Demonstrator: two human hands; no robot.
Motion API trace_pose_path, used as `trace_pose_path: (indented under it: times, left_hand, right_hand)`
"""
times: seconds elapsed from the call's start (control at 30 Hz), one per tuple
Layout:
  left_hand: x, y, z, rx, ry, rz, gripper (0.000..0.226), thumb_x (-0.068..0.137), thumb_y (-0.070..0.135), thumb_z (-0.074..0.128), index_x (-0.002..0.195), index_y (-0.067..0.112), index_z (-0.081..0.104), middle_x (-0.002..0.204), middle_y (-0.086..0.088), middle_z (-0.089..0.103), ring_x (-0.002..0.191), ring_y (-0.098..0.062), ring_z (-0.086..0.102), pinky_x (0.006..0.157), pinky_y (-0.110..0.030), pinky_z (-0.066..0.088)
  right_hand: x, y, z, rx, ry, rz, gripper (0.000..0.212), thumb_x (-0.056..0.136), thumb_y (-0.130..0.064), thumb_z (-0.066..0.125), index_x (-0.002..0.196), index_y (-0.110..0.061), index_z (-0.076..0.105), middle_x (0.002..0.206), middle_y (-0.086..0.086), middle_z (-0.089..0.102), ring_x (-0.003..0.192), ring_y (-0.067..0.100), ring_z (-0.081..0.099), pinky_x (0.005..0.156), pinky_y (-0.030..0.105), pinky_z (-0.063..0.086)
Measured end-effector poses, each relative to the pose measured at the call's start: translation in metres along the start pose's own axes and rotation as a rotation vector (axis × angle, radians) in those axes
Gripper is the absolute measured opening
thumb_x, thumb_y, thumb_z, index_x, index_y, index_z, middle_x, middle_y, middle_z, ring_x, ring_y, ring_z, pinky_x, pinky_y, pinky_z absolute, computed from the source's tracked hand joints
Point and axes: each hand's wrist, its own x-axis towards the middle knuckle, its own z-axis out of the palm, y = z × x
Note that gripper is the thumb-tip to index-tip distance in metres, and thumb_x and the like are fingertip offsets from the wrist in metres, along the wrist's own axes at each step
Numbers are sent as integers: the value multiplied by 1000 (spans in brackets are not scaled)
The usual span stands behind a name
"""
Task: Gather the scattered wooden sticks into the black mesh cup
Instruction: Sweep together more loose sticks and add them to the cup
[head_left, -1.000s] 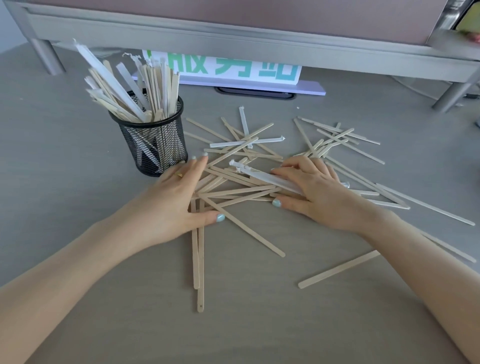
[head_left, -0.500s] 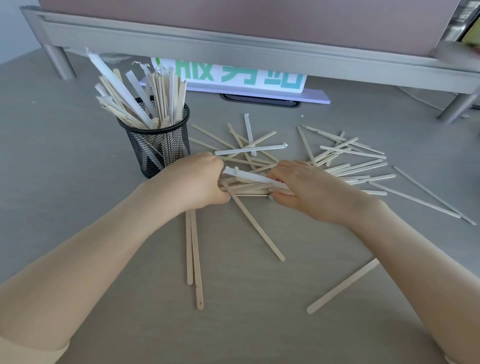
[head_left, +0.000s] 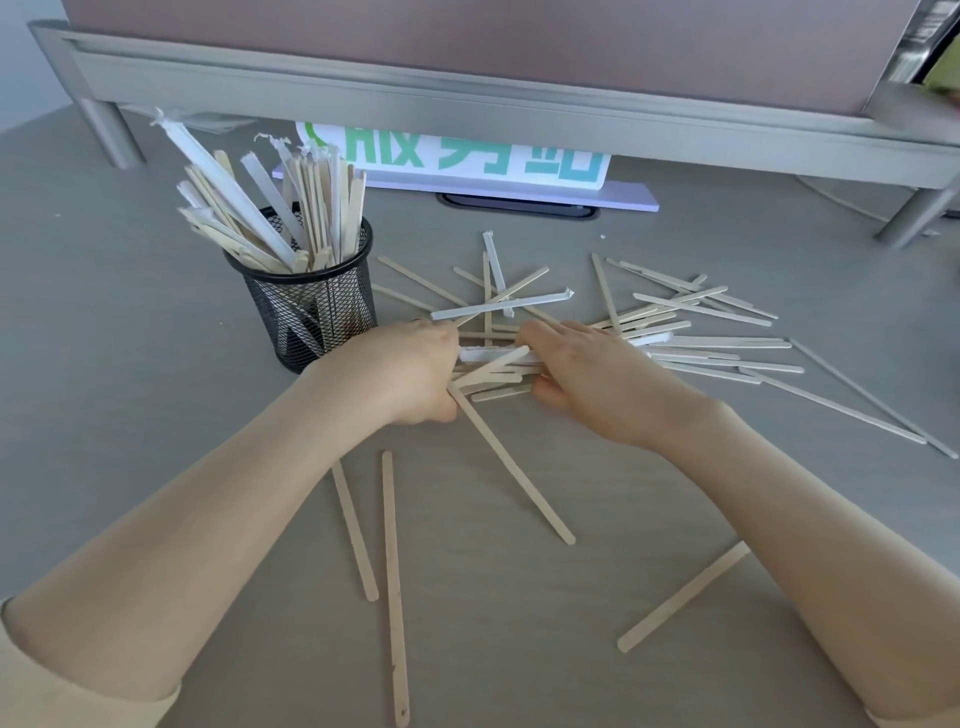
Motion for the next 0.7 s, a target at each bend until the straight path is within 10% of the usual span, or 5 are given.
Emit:
trace_pose_path:
  times: [0.23, 0.7]
  left_hand:
    - [-2, 1, -3, -26, -26, -35, 25, 82, 15, 52, 69, 13, 31, 69, -1, 36, 55, -12, 33, 44, -27, 22]
    - [2, -2, 6, -37, 32, -12, 16, 88, 6, 42, 103, 7, 37, 76, -5, 39, 58, -14, 30, 44, -24, 21]
  right_hand:
    - [-1, -3, -5, -56, 73, -20, 20, 93, -26, 44, 108, -13, 43, 92, 6, 61, 83, 35, 58, 60, 35, 34]
    - [-5, 1, -18, -33, 72, 181, 31, 88, -32, 51, 64, -23, 33, 57, -7, 33, 63, 29, 40, 58, 33, 31]
